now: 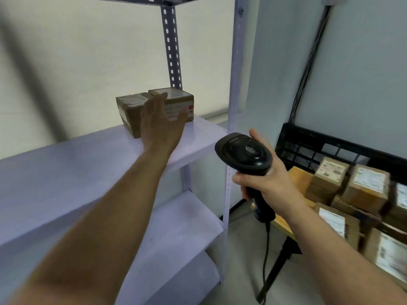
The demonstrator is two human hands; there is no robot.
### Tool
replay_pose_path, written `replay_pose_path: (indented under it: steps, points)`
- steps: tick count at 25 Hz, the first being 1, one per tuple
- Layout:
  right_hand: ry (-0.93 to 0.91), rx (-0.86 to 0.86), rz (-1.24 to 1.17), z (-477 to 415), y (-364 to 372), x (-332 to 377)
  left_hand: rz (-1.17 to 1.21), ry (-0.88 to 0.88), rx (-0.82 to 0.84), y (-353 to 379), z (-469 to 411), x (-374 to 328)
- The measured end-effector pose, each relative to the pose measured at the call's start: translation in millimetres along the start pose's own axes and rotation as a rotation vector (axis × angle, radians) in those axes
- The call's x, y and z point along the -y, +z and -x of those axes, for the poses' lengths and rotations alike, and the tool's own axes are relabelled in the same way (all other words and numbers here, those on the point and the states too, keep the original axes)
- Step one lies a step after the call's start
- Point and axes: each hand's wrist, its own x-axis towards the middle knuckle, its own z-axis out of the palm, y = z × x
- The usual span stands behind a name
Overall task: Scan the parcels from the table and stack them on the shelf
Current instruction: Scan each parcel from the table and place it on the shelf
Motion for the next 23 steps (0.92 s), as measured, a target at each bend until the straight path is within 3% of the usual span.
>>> replay_pose_path:
  steps: [13,23]
  points:
    - [0.029,-0.241,0.106,143,-184,-15,0.077,-0.031,0.635,161,245,-120]
    - [0.134,-0.432,0.115,177,-268,-52,-0.009,-0.083,0.963,254,288,-148]
